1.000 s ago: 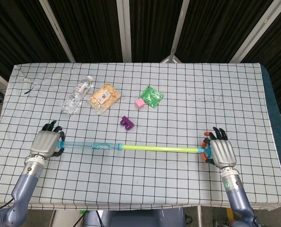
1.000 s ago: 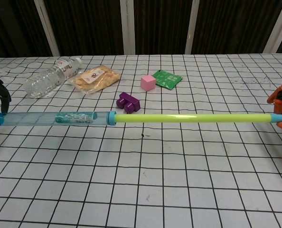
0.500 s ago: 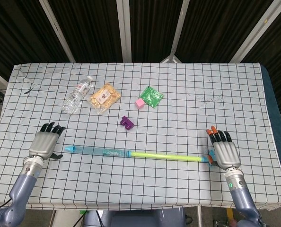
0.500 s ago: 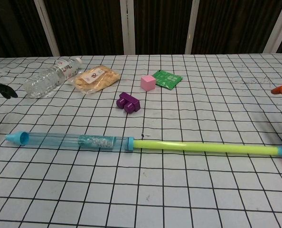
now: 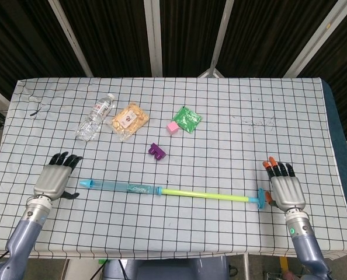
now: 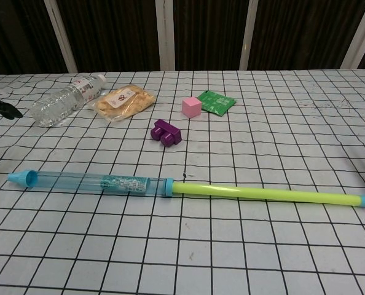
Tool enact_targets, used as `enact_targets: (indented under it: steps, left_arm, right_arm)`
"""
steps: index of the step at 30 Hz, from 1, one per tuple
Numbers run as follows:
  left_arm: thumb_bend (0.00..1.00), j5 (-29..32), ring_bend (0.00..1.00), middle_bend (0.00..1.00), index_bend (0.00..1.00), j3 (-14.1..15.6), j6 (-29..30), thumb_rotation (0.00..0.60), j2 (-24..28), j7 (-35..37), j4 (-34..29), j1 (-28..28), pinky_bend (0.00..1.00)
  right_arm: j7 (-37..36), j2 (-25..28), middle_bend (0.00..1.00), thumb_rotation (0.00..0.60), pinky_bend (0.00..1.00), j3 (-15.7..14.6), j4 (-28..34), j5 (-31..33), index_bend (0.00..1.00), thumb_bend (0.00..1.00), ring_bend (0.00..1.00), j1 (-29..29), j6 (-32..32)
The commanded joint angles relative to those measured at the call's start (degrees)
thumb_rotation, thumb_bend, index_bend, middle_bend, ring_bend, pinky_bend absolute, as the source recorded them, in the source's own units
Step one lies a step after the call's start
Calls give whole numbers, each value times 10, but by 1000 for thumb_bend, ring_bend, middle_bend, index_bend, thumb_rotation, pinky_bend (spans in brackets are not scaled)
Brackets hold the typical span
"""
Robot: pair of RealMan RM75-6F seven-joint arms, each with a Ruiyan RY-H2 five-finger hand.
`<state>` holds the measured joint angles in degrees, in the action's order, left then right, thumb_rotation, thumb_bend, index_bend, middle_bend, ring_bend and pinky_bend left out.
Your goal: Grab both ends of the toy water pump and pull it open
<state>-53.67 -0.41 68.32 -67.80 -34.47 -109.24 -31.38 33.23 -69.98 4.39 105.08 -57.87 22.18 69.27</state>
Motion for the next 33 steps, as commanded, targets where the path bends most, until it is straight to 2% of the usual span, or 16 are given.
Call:
enact_targets:
  steps: [1,5,10,18,24,27,33]
  left_arm:
    - [202,-55,5,55,108,15,34,600,14,36,-17,30,38]
    - [197,-143,0,37,89,48,83,600,32,81,-20,75,29]
    - [189,-230,0,0,14,84,146,600,50,143,-1,132,4]
    - [182,-297,0,0,0,111,224,600,73,216,27,195,0]
    - [181,-347,0,0,0,122,285,600,70,267,81,244,0]
    - [182,-358,0,0,0,115,308,600,62,273,110,257,0]
    - [181,-330,0,0,0,100,278,600,49,281,137,260,0]
  right_arm:
    - [-31,13,0,600,0,-15,1,-43,0,434,0,-21,24]
    - [-70,35,0,600,0,-32,5,-97,0,429,0,-48,57]
    - [-119,61,0,600,0,-53,0,-155,0,428,0,-89,110]
    - [-193,72,0,600,0,-73,-41,-221,0,428,0,-157,212]
    - [-244,62,0,600,0,-71,-93,-260,0,428,0,-202,291]
    - [-275,65,0,600,0,-72,-100,-261,0,429,0,-210,291]
    - [-276,67,0,600,0,-77,-112,-283,0,428,0,-211,280]
